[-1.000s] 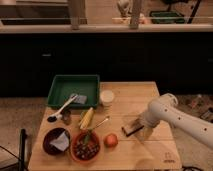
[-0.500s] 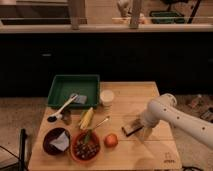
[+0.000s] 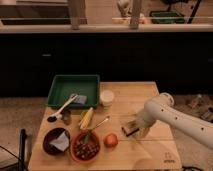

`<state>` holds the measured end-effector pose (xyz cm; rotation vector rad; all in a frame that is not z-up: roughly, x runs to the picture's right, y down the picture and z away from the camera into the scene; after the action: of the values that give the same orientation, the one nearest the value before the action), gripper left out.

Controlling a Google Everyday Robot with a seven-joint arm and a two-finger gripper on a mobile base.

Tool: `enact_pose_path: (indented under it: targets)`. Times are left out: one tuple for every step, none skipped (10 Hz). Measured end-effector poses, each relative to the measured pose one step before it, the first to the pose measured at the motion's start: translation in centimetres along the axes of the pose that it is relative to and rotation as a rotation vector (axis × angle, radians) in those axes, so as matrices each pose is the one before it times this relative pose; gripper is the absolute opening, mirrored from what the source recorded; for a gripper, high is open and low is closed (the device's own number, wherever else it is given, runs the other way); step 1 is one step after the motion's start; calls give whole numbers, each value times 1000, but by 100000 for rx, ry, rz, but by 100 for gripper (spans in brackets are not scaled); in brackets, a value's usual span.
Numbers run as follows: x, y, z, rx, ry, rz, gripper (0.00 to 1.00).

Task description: Place eraser in paper cup

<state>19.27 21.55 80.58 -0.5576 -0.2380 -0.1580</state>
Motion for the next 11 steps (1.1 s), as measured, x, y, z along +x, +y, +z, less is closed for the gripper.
enact_pose_path:
  targets:
    - [-216,-135,171,-324,-881,-2394,80]
    - [-244,-255,277,-666,-1502,-2507,80]
    - [-75,-46,309,-920,-946,-1389,80]
    - [-18,-58,349,-581,-1404,-1366,76]
    - [142,145,335,-783,-1166,-859,66]
    - [-21,-60,144,37,-769,-491,58]
    - [118,75,191,-36,-753,-130,48]
    - [122,83,122,-44,-512,-45,36]
    - [83,69,97,-11,-318,59,28]
    - [91,75,23,131,-328,102,17]
    - [105,11,-12,253,-121,193,7]
